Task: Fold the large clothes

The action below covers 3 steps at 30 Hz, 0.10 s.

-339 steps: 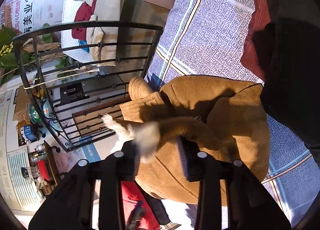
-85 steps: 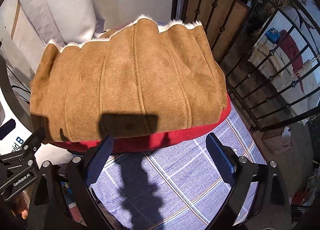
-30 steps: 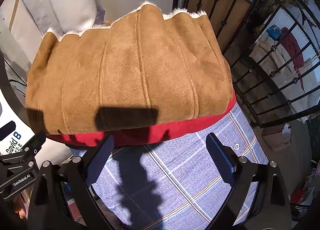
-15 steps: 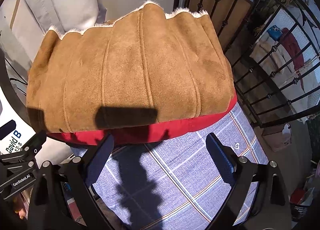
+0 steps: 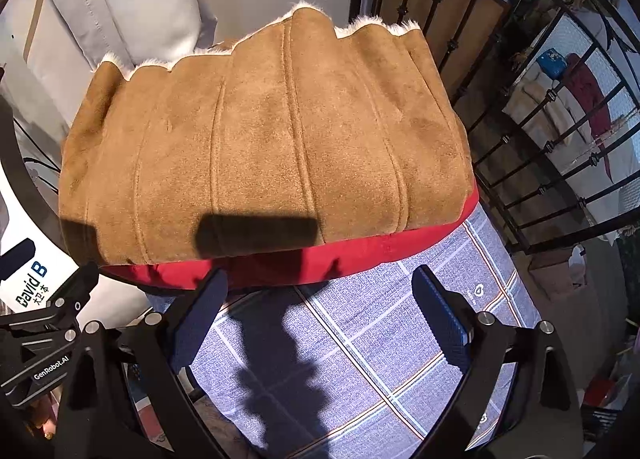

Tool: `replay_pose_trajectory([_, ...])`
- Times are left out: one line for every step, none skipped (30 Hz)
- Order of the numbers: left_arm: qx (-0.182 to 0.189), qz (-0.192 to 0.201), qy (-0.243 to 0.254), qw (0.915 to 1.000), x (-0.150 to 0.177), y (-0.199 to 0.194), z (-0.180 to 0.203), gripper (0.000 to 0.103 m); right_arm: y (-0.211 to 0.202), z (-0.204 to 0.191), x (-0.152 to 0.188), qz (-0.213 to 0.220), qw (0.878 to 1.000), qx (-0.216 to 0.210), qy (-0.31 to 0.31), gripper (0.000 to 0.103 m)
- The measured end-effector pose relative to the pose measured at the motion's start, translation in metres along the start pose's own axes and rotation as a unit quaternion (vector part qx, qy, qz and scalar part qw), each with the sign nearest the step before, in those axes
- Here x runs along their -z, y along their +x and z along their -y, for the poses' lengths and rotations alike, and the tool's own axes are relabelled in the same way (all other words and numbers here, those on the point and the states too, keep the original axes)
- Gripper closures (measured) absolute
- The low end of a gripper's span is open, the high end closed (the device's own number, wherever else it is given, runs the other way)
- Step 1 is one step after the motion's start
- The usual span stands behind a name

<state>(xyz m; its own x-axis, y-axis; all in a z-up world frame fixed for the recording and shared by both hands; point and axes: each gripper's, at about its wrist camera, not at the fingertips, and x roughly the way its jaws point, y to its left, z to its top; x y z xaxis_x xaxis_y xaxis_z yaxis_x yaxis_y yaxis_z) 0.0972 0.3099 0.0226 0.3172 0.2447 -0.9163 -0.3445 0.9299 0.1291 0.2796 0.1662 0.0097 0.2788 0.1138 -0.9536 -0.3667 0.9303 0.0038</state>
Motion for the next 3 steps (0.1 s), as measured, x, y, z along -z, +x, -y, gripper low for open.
replay_pose_trajectory([0.001, -0.002, -0.001, 1.0, 0.0002, 0.0005, -0.0005, 0.006, 0.0002, 0.0003, 0.0003, 0.0, 1.0, 0.0, -0.001, 0.011])
replay_pose_trajectory([0.002, -0.003, -0.001, 1.0, 0.0005, 0.0011, -0.001, 0.006, 0.0002, 0.0004, 0.0004, 0.0, 1.0, 0.001, -0.001, 0.011])
replay_pose_trajectory([0.002, -0.003, -0.002, 1.0, 0.0008, 0.0014, -0.001, 0.006, 0.0002, -0.0002, 0.0002, -0.001, 1.0, 0.001, -0.002, 0.011])
